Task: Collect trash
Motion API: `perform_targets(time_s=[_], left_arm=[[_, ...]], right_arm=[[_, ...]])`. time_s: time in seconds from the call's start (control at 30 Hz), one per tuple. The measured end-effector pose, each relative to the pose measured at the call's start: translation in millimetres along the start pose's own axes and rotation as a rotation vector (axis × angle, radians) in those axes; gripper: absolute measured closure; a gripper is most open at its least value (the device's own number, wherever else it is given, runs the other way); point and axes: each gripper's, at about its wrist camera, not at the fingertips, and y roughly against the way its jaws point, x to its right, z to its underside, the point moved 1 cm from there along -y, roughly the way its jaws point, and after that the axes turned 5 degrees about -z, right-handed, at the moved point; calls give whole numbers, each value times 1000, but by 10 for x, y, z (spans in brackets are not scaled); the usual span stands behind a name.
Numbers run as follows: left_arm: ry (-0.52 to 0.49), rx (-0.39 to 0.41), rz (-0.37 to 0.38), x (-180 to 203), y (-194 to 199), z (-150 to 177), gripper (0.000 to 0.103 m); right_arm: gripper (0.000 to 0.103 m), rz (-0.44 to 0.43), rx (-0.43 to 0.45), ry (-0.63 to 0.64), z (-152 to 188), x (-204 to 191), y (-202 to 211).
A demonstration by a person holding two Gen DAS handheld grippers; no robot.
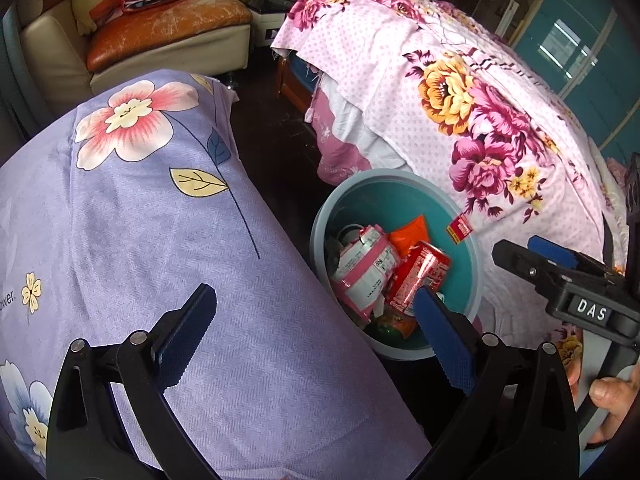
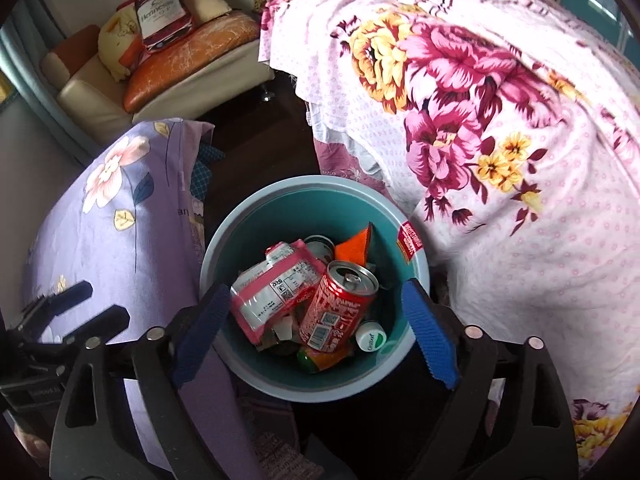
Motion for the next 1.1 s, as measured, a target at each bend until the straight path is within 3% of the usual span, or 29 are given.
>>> perform_targets(time_s=[0.7, 1.1], left_arm=[[20, 112, -51, -68, 762, 430, 4], [68, 127, -70, -250, 896, 681, 4]], right_arm=[[14, 27, 82, 117, 452, -396, 718], [14, 16, 86, 168, 707, -599, 850]])
